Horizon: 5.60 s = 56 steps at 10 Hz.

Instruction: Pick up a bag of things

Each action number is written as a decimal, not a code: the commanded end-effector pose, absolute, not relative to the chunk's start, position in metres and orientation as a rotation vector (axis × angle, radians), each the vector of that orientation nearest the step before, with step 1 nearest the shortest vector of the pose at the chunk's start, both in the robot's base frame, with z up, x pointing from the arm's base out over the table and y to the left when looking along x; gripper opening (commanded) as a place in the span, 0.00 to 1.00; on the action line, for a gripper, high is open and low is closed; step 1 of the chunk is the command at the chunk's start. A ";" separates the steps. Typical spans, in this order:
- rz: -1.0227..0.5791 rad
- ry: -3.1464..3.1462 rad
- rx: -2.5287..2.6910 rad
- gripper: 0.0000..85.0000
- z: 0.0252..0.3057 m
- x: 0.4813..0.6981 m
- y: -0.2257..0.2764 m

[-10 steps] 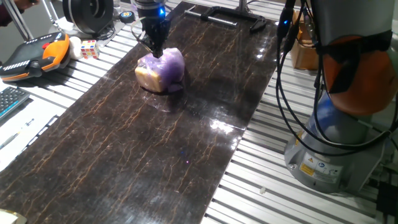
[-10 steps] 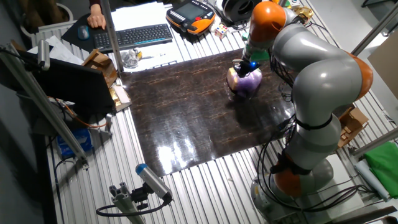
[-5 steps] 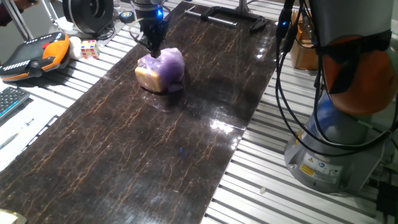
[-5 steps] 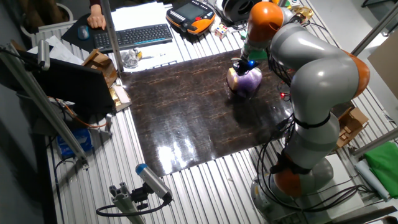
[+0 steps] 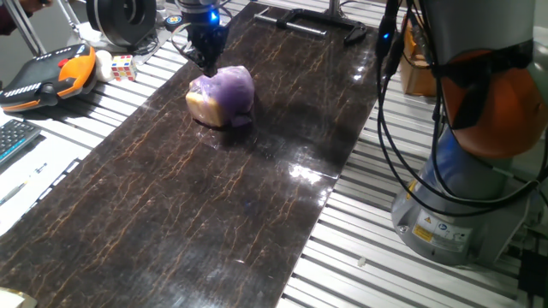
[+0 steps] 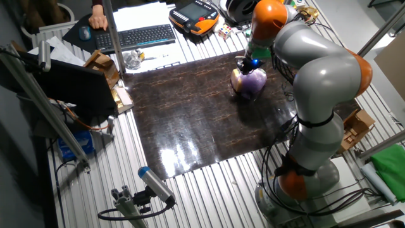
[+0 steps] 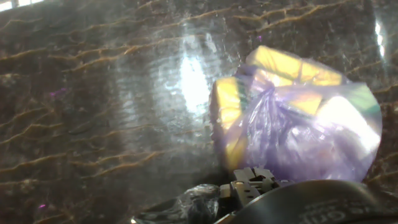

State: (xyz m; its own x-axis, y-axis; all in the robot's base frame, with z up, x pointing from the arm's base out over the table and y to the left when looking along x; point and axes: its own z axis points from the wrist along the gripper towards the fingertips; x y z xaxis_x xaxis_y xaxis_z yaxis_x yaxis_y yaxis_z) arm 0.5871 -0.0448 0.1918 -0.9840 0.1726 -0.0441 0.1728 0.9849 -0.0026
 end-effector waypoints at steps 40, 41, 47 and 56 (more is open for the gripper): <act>-0.046 3.056 0.185 0.54 0.120 0.645 -0.081; -0.047 3.057 0.180 0.48 0.120 0.645 -0.081; -0.027 3.066 0.144 0.01 0.124 0.642 -0.083; -0.042 3.082 0.199 0.01 0.177 0.620 -0.068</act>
